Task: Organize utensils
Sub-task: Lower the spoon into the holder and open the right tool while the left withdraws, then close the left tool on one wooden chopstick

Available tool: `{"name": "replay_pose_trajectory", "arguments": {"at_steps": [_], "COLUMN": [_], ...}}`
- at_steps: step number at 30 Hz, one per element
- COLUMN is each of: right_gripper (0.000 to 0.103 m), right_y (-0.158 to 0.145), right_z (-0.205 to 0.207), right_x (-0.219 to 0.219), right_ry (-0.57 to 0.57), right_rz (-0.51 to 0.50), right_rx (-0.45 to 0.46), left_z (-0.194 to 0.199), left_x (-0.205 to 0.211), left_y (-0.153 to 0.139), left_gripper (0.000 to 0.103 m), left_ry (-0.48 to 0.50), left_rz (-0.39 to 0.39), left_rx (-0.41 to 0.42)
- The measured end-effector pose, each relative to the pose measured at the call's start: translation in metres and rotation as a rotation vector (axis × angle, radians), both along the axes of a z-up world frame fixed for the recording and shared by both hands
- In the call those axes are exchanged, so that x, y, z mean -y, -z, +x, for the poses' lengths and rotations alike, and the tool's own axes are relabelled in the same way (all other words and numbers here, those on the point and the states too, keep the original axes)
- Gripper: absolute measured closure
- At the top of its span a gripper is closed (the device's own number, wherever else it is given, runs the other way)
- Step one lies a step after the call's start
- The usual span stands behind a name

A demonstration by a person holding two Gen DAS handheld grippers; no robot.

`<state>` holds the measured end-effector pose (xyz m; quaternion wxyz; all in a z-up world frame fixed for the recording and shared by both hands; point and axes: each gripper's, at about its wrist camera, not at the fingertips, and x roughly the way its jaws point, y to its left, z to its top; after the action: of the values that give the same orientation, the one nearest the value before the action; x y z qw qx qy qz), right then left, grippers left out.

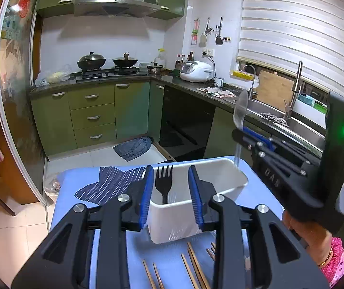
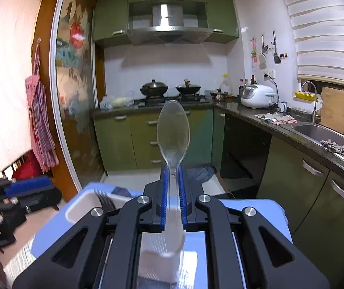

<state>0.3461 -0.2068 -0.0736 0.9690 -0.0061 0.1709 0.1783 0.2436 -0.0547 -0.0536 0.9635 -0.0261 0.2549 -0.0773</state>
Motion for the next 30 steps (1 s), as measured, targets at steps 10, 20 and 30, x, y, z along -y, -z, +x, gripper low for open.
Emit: {"name": "replay_pose_trajectory", "arguments": {"at_steps": [10, 20, 30], "right_gripper": [0.078, 0.065, 0.056], "right_y": [0.023, 0.009, 0.025], "right_z": [-0.022, -0.052, -0.113], "right_x": [0.009, 0.024, 0.072], "right_ry": [-0.004, 0.002, 0.027], "right_rz": [-0.016, 0.005, 0.029], "right_rx": [-0.059, -0.061, -0.212], "left_z": [-0.021, -0.034, -0.038], "left_x": [-0.001, -0.005, -0.013], "left_y": [0.001, 0.014, 0.074], "left_gripper": [0.072, 0.070, 0.068], "left_ry": [-0.007, -0.012, -0.053], "left_rz": [0.019, 0.013, -0.012], "left_rx": [-0.008, -0.096, -0.427]}}
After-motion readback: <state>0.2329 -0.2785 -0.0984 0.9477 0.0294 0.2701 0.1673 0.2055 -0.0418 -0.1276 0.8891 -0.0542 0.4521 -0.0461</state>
